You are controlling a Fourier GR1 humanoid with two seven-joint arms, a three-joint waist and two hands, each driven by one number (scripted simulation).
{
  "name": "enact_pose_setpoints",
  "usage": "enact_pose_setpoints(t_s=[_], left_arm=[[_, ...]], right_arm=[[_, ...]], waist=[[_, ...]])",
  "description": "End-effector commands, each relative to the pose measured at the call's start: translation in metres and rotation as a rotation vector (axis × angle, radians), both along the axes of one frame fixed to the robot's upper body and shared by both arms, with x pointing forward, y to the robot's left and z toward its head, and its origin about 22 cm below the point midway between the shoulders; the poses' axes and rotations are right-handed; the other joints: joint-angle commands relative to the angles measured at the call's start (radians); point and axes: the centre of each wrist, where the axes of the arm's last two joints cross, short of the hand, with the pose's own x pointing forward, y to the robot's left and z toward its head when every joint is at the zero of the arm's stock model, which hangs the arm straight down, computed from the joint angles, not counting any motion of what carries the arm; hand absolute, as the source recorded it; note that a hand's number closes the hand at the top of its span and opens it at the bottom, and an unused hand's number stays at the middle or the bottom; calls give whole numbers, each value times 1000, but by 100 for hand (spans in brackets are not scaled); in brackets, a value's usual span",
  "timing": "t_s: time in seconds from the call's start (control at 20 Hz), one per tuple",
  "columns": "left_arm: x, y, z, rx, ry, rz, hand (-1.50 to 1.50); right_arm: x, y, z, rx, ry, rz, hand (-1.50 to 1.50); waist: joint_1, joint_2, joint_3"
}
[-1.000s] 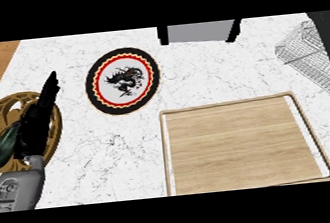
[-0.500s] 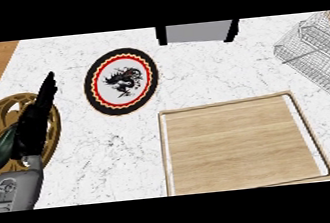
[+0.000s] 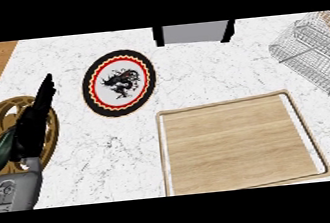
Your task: Pick the lemon from the tray and place it in the tiered basket
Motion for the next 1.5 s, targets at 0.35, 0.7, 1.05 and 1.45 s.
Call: enact_pose_setpoints(t_s=[0.35, 0.7, 1.05, 1.45], left_arm=[[-9, 10, -7, -2, 16, -2, 0], [-11, -1, -11, 0, -9, 18, 0], [2, -3, 6, 8, 10, 15, 0], [-17, 15, -8, 5, 17, 66, 0]], right_arm=[[-15, -31, -36, 336, -100, 14, 150], [-26, -47, -57, 386, -209, 27, -150], [-22, -38, -44, 295, -460, 49, -150], [-29, -45, -3, 291, -568, -46, -150]], waist=[[-4, 1, 1], [-17, -7, 0], [-18, -8, 0], [-47, -23, -2]])
